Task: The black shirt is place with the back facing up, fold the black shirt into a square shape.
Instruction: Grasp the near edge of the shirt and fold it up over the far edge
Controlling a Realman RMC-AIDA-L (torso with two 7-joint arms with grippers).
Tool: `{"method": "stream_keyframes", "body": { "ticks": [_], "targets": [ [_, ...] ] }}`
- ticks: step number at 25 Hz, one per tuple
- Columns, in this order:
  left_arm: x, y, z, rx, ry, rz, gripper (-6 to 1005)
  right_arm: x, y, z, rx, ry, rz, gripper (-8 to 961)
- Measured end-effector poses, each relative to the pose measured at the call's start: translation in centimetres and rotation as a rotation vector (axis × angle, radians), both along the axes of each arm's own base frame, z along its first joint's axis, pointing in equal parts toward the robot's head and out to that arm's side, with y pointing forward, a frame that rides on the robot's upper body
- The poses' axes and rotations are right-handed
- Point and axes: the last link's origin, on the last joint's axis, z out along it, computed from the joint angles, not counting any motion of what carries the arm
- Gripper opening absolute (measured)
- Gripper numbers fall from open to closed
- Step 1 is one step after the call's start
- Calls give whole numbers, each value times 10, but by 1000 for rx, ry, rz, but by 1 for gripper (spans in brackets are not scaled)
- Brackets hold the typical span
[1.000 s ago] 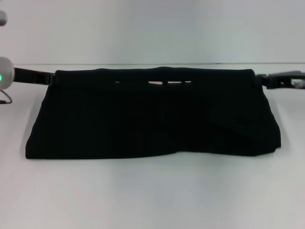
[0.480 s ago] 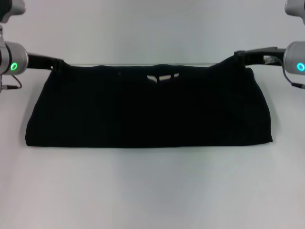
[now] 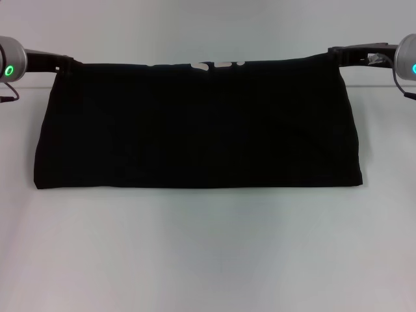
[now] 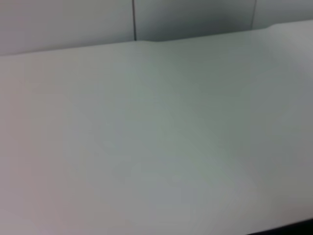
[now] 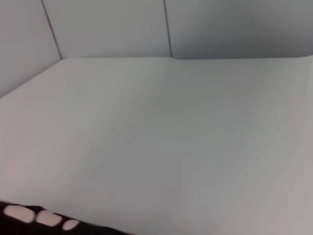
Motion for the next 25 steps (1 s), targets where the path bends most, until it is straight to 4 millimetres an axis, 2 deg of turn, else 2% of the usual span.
{"method": "stream_keyframes", "body": {
  "ticks": [12,25],
  "targets": [
    [-5,0,-18,21,2,17,17,4,-2,-9,4,-5,-24,20],
    [13,12,-12,58,26,-31,59,7,-1,-7,25,-16,-33,19]
  ]
}}
